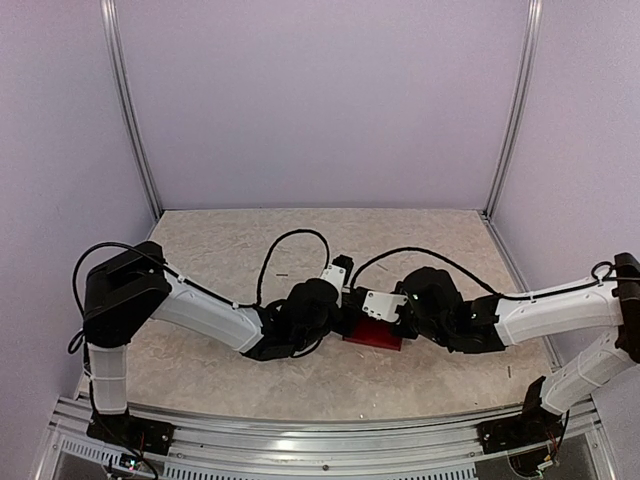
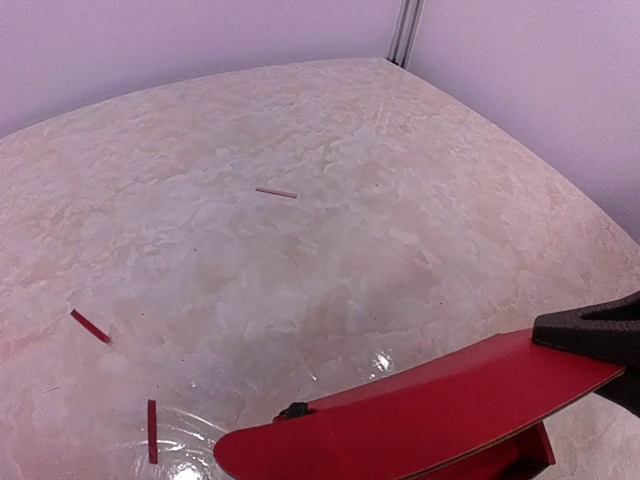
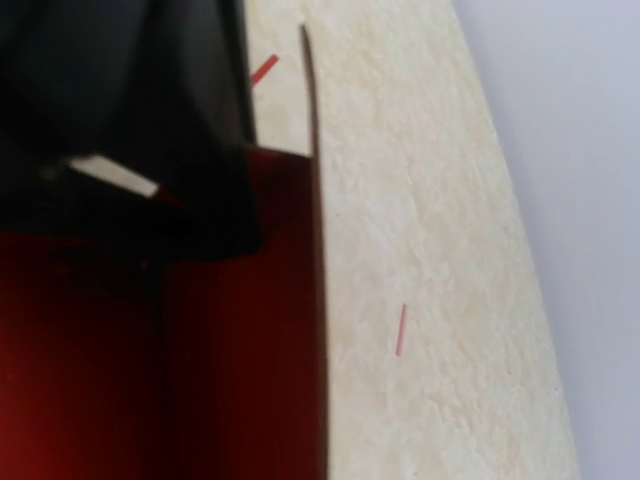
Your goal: Fold the paper box
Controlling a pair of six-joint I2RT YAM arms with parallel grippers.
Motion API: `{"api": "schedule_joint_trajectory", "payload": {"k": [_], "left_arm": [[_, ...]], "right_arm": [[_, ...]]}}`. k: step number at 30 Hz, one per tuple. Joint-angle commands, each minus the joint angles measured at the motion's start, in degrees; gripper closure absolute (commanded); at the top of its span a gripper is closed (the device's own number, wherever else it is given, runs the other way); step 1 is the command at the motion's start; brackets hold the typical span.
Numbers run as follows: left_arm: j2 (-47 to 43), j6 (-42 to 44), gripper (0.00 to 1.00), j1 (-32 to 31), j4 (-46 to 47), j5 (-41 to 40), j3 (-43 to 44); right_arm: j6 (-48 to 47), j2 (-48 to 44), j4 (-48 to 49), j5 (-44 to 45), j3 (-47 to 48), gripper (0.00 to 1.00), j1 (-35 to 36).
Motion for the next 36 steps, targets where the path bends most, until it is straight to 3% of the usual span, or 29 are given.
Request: {"api": "schedule_joint_trajectory", "payload": {"k": [1,15,24,30,36], "left_arm": [[-1.6,-2.0,0.88,-1.9,5.6,14.4,-0.4],[3.7,-6.2,0.88,-3.2,3.7,20.1,1.4],[5.1,-4.6,0.88,-5.7,-0.8,18.4,4.1],[2.4,-4.5,0.91,-6.4,5.5,16.7,-1.7],[3.5,1.3,0.85,-8.3,6.3,23.8,1.3]], "right_arm": [[0.5,1.3,7.6,-1.0,1.1,1.0,-0.3],[-5.1,-2.0,7.0,-7.6,-5.8,1.0,-0.4],[-8.2,-3.6,5.8,-11.1,-8.2,1.0,-0.4],[-10.1,-6.5,5.1,-15.7,-10.2,1.0,-0.6],[-15.3,-7.3,5.4,-17.1,-11.9,1.0,-0.6]]}}
